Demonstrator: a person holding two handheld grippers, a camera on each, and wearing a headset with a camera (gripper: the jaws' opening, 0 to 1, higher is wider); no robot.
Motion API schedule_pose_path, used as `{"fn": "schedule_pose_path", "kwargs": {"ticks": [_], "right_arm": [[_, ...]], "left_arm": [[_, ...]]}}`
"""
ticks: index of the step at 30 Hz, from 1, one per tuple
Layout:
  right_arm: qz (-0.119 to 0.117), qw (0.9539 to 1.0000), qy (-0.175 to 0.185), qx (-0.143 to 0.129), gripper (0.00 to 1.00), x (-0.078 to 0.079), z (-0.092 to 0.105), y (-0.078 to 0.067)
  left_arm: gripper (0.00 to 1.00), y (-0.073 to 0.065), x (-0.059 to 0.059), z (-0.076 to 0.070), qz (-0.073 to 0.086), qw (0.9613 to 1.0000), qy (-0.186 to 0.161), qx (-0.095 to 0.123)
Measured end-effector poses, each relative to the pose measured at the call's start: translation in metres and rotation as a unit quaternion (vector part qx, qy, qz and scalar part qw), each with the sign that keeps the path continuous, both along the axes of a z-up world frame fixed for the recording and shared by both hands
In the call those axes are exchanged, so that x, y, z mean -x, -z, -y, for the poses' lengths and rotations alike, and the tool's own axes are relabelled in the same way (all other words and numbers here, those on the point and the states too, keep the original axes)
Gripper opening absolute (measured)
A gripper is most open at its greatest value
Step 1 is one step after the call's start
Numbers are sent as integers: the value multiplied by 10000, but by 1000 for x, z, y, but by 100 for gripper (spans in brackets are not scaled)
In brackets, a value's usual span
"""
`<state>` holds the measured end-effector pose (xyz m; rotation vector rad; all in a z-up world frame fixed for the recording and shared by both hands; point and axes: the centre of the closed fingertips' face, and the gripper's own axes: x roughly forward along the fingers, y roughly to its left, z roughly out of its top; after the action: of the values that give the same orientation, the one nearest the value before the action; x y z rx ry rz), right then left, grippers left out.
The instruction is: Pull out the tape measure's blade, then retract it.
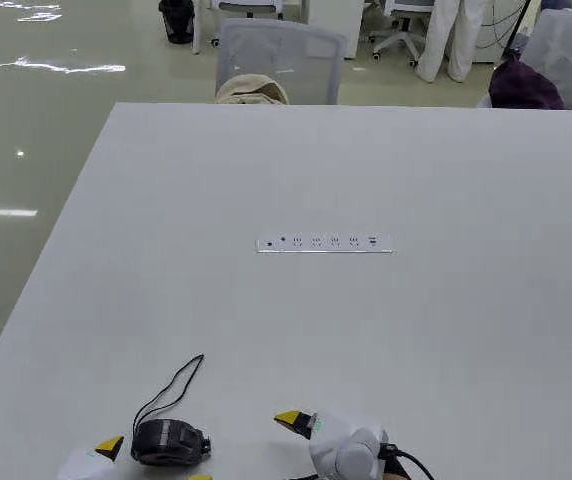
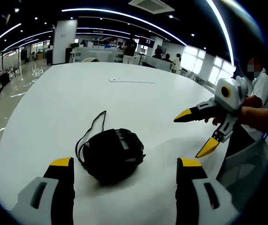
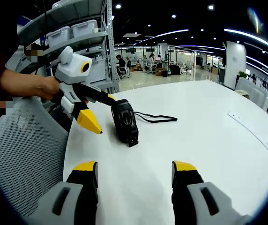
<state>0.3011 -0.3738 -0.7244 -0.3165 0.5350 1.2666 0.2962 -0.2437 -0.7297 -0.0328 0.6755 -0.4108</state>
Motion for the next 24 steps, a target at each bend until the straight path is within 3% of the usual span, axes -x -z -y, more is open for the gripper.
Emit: {"fn": "schedule_pose_path", "kwargs": {"ticks": [6,12,21,24], "right_arm": [[-8,9996,288,-43,70,-1,18,-8],[-19,9979,630,-123,74,1,42,-16],[-41,9953,954,-147,80,4,77,-23],[-51,9944,1051,-123,82,4,90,-22]], "left_arm": [[91,-7,6,4,87,9988,429,-227],[93,-17,11,10,231,9969,742,-113],[96,-17,17,5,215,9960,839,-222],[99,-19,20,5,215,9939,1004,-404]]}}
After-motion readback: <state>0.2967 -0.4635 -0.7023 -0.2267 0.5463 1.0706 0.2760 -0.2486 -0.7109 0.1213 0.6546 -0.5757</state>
